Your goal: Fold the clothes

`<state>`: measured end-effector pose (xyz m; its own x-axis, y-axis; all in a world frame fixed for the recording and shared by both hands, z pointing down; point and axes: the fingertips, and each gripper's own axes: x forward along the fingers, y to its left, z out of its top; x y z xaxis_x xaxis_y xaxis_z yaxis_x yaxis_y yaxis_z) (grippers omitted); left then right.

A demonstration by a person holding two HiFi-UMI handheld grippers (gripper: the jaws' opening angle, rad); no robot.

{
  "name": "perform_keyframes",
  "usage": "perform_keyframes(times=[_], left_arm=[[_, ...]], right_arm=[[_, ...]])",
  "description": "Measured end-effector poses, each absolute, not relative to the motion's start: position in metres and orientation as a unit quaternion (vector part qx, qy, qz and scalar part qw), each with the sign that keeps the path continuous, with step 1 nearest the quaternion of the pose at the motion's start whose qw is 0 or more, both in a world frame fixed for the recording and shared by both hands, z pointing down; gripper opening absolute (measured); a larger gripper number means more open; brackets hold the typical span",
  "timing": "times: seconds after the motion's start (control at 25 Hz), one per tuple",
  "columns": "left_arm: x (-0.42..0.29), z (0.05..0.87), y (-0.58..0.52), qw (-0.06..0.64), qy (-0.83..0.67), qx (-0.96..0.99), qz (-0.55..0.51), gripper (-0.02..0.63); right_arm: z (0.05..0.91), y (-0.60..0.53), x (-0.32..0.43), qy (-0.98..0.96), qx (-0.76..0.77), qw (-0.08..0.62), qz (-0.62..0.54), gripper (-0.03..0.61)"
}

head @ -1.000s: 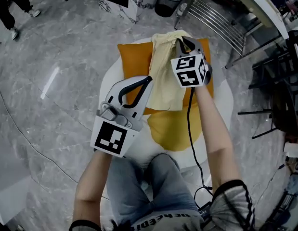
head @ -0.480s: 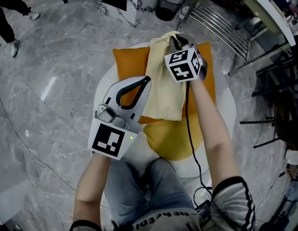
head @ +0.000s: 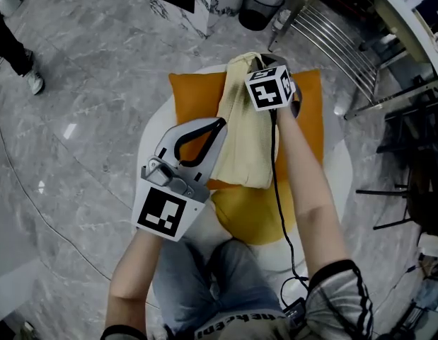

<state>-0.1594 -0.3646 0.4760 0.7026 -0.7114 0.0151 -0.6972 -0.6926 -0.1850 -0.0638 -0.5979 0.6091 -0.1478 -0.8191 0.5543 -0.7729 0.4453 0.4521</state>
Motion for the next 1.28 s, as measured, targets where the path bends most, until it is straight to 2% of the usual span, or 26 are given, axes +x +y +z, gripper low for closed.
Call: perform_keyframes(times=[0.32,0.64,0.84,1.0,1.08,1.2,1.28], left_arm=[[-0.168,0.486,-0.382,0.076,0.388,-0.917,-0.044,0.003],[-0.173,0.487,-0.396,0.066,0.389,-0.918,-0.042,0.003],[-0.169,0.477,-0.400,0.063,0.389,-0.919,-0.031,0.003],[-0.164,0.469,-0.402,0.061,0.388,-0.919,-0.023,0.003],[-0.162,0.464,-0.402,0.059,0.389,-0.919,-0.017,0.003],[-0.158,0.457,-0.400,0.060,0.389,-0.919,-0.011,0.003],[-0.155,0.453,-0.398,0.060,0.390,-0.919,-0.008,0.003]], right_arm=[[0.646,-0.613,-0.059,-0.758,0.535,0.366,0.074,0.035],[0.657,-0.620,-0.060,-0.767,0.530,0.338,0.130,0.037],[0.637,-0.618,-0.058,-0.783,0.534,0.268,0.175,0.097],[0.611,-0.610,-0.055,-0.796,0.534,0.204,0.199,0.103],[0.597,-0.604,-0.053,-0.803,0.532,0.182,0.197,0.098],[0.579,-0.592,-0.046,-0.808,0.536,0.155,0.189,0.008],[0.569,-0.582,-0.043,-0.815,0.531,0.140,0.182,0.002]])
